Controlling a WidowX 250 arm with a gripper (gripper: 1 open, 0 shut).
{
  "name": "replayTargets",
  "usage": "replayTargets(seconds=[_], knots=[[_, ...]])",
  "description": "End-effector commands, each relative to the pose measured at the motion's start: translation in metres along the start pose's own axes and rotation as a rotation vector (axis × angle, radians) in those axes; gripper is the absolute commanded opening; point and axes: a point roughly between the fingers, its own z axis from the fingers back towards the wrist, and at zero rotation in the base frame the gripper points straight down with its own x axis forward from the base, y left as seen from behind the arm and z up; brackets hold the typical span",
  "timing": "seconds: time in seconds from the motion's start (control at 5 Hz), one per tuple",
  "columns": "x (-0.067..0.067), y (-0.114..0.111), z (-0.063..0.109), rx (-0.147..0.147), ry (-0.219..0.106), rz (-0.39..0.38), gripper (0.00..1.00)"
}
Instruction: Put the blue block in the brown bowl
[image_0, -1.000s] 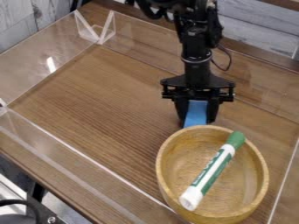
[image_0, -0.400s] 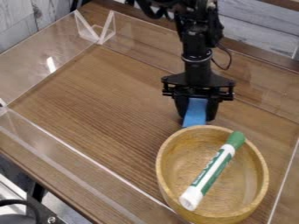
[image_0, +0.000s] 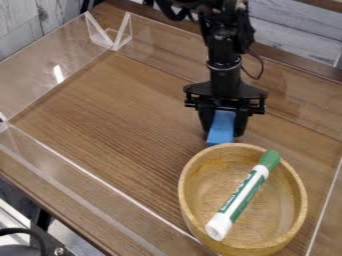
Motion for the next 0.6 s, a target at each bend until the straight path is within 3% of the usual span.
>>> replayTargets(seconds=[0.0, 0.4], knots=[[0.005, -0.004, 0.015, -0.007, -0.049, -0.011, 0.00], [-0.009, -0.011, 0.023, 0.005, -0.051, -0.023, 0.00]])
